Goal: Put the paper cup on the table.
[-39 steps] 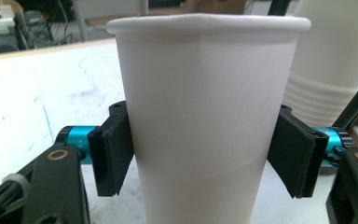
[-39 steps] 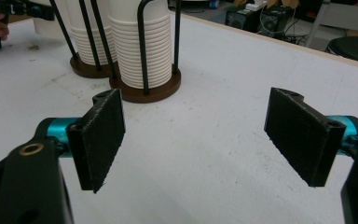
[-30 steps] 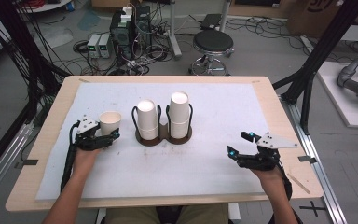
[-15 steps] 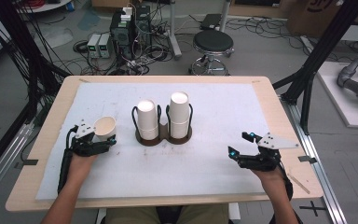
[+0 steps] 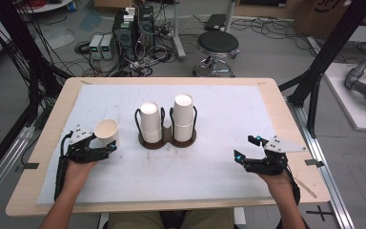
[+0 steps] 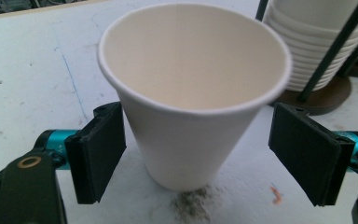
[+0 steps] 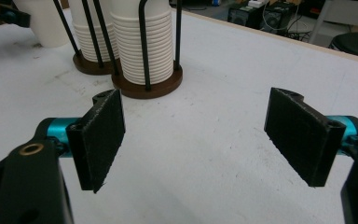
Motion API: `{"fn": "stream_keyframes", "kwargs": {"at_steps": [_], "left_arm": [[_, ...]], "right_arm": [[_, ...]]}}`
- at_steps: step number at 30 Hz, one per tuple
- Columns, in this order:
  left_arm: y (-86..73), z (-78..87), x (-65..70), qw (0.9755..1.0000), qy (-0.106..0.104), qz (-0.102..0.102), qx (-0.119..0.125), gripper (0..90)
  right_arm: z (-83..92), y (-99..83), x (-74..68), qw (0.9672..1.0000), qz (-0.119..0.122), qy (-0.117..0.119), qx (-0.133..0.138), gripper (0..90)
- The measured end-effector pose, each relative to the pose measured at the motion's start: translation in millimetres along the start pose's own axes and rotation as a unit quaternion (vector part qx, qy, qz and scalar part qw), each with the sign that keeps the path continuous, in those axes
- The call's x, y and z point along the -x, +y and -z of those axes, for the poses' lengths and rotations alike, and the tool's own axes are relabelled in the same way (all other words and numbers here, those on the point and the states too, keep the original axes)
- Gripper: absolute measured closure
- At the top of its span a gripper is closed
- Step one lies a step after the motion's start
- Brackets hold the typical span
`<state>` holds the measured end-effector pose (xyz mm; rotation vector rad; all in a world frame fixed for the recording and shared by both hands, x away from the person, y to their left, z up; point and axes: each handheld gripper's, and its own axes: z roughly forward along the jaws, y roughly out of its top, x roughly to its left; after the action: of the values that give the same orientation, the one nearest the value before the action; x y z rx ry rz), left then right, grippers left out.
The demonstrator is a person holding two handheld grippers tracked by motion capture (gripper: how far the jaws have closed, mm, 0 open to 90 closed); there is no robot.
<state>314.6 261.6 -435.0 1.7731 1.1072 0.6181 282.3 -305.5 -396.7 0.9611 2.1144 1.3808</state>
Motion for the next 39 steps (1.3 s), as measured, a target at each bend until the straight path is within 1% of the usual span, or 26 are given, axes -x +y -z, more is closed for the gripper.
{"fn": "stream_keyframes", "kwargs": {"at_steps": [2, 5, 7, 9, 10, 12, 13, 14, 15, 17, 19, 22, 24, 25, 27, 28, 31, 33, 35, 38, 39], "left_arm": [[-0.3, 10.2, -0.7, 0.9999, -0.001, 0.002, 0.013, 18.4], [-0.4, 25.0, -0.8, 0.9991, -0.001, 0.012, 0.041, 17.8], [1.1, 33.9, -0.3, 0.9981, 0.001, 0.014, 0.059, 16.0], [4.0, 41.7, 1.5, 0.9963, 0.005, 0.012, 0.084, 15.9], [6.0, 44.5, 3.3, 0.9950, 0.007, 0.014, 0.099, 15.9], [9.9, 48.9, 6.9, 0.9927, 0.006, 0.011, 0.120, 15.8], [12.6, 51.3, 10.1, 0.9904, 0.006, 0.008, 0.138, 15.8], [14.0, 52.6, 11.9, 0.9890, 0.004, 0.007, 0.148, 15.8], [16.1, 54.0, 14.8, 0.9865, -0.006, 0.008, 0.164, 15.7], [17.6, 54.0, 19.2, 0.9823, -0.028, 0.015, 0.185, 15.7], [17.5, 51.2, 24.0, 0.9788, -0.055, 0.023, 0.196, 15.7], [16.7, 46.5, 31.8, 0.9758, -0.086, 0.026, 0.200, 15.7], [16.7, 43.4, 37.0, 0.9741, -0.103, 0.027, 0.200, 15.7], [16.5, 41.9, 39.5, 0.9736, -0.111, 0.025, 0.198, 15.7], [16.1, 39.6, 43.6, 0.9732, -0.120, 0.021, 0.195, 15.7], [15.8, 39.0, 45.0, 0.9737, -0.122, 0.017, 0.192, 15.7], [14.7, 36.2, 48.6, 0.9737, -0.131, 0.013, 0.186, 15.7], [14.2, 35.9, 49.3, 0.9743, -0.131, 0.009, 0.183, 15.7], [13.5, 35.8, 49.4, 0.9738, -0.133, 0.010, 0.184, 15.7], [12.6, 35.6, 49.8, 0.9736, -0.137, 0.004, 0.183, 15.7], [12.6, 35.3, 50.5, 0.9731, -0.139, 0.004, 0.184, 15.7]], "right_arm": [[0.1, -0.2, 0.3, 1.0000, -0.001, 0.001, 0.000, 21.0], [0.1, -0.2, 0.4, 1.0000, 0.001, 0.001, -0.001, 21.0], [0.0, -0.3, 0.5, 1.0000, 0.000, 0.001, -0.001, 21.0], [-0.2, -0.7, 0.9, 1.0000, -0.005, 0.002, -0.001, 21.0], [-0.3, -0.9, 1.2, 1.0000, -0.007, 0.003, -0.001, 21.0], [-0.5, -1.4, 1.3, 1.0000, -0.006, 0.002, -0.004, 21.0], [-0.4, -1.6, 1.1, 1.0000, -0.008, 0.002, -0.005, 21.0], [-0.4, -2.1, 0.8, 1.0000, -0.007, 0.001, -0.006, 21.0], [-0.5, -2.4, 0.9, 1.0000, -0.007, 0.000, -0.006, 21.0], [-0.4, -3.4, 1.4, 1.0000, -0.005, -0.003, -0.007, 21.0], [0.3, -3.8, 1.5, 0.9999, -0.007, -0.008, -0.008, 21.0], [1.6, -3.9, 1.0, 0.9998, -0.009, -0.016, -0.006, 21.0], [2.4, -4.6, 0.2, 0.9998, -0.006, -0.018, -0.009, 21.0], [2.3, -4.9, -0.4, 0.9997, -0.007, -0.020, -0.011, 21.0], [2.3, -5.2, -0.7, 0.9997, -0.007, -0.021, -0.014, 21.0], [2.3, -5.2, -0.6, 0.9997, -0.006, -0.022, -0.012, 21.0], [3.2, -4.8, -1.5, 0.9996, -0.007, -0.025, -0.010, 21.0], [4.2, -5.1, -2.6, 0.9995, -0.008, -0.027, -0.011, 21.0], [5.7, -5.6, -3.7, 0.9994, -0.011, -0.030, -0.013, 21.0], [9.0, -7.0, -6.3, 0.9992, -0.015, -0.036, -0.011, 21.0], [9.7, -7.6, -6.9, 0.9992, -0.014, -0.036, -0.011, 21.0]]}}
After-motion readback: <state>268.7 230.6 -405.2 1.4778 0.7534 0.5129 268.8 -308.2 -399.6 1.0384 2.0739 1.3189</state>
